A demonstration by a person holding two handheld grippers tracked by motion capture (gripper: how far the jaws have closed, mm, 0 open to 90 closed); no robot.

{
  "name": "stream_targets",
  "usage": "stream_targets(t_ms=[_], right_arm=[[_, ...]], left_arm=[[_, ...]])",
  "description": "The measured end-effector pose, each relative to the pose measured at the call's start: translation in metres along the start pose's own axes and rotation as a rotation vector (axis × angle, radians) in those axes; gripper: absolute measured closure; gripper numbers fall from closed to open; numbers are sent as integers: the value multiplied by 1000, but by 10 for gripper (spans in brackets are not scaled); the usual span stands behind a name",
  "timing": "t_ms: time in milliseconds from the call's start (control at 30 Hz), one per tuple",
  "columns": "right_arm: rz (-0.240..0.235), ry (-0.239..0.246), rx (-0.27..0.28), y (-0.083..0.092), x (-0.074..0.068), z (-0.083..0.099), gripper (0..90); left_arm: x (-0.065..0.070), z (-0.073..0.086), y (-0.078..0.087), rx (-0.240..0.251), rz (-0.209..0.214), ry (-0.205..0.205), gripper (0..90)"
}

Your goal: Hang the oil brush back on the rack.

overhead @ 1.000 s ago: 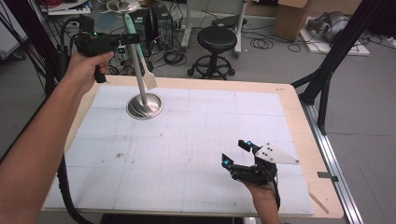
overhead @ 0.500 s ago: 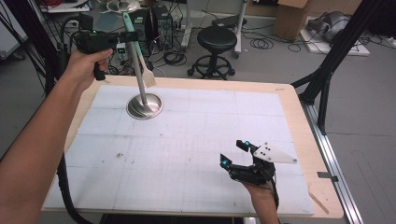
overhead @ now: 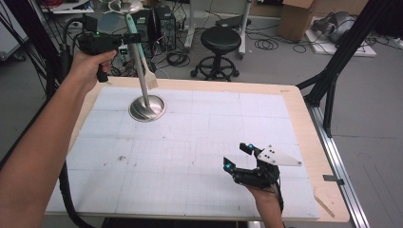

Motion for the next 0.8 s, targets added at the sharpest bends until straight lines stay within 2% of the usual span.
stream_targets(t_ms=[67, 133, 167, 200, 233, 267, 367, 500, 667, 733, 800], right_arm=[[4, 2, -3, 1, 1, 0, 196], [9, 3, -6, 1, 2, 1, 196], [16, 4, -6, 2, 3, 1, 196], [20, 5, -11, 3, 3, 1, 196], [25, 6, -11, 4, 3, 1, 196], [30, 7, -11, 5, 4, 2, 196], [45, 8, -11, 8, 6, 2, 197], [57, 4, -1, 14, 8, 2, 197], [64, 3, 11, 20, 9, 1, 197], [73, 6, 11, 21, 10, 1, 198], [84, 6, 6, 22, 12, 1, 197]], left_arm=[[2, 1, 1, -13, -15, -11, 794], [5, 4, 3, -34, -52, -19, 642], [7, 6, 5, -35, -57, -29, 619], [10, 9, 9, -31, -82, -49, 576], [12, 11, 12, -27, -83, -50, 546], [14, 14, 16, -26, -79, -51, 546], [21, 24, 29, -44, -133, -72, 497], [29, 38, 47, -33, -166, -73, 448], [45, 59, 63, -16, -140, -89, 421], [54, 70, 68, 11, -115, -89, 402], [64, 85, 72, 32, -94, -110, 394]])
Point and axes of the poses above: each handheld gripper's, and its own axes: y roughly backward along the jaws, z roughly out of its underside, x roughly to its right, the point moved 1 cm from there along -y, roughly forward along the jaws, and after that the axes turned 3 degrees about -y, right-handed, at the moved point
